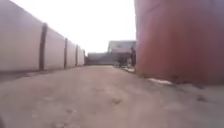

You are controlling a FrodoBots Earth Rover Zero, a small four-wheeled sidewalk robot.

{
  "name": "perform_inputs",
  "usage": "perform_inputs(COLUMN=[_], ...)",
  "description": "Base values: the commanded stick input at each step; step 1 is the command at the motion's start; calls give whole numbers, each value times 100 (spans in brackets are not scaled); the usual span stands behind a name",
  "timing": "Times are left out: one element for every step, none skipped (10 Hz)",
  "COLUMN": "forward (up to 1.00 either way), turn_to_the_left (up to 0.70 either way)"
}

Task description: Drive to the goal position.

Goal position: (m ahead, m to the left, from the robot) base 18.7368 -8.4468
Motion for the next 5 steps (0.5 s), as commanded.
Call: perform_inputs(forward=[100, 100, 100, 100, 100], turn_to_the_left=[0, 0, 0, 0, 0])
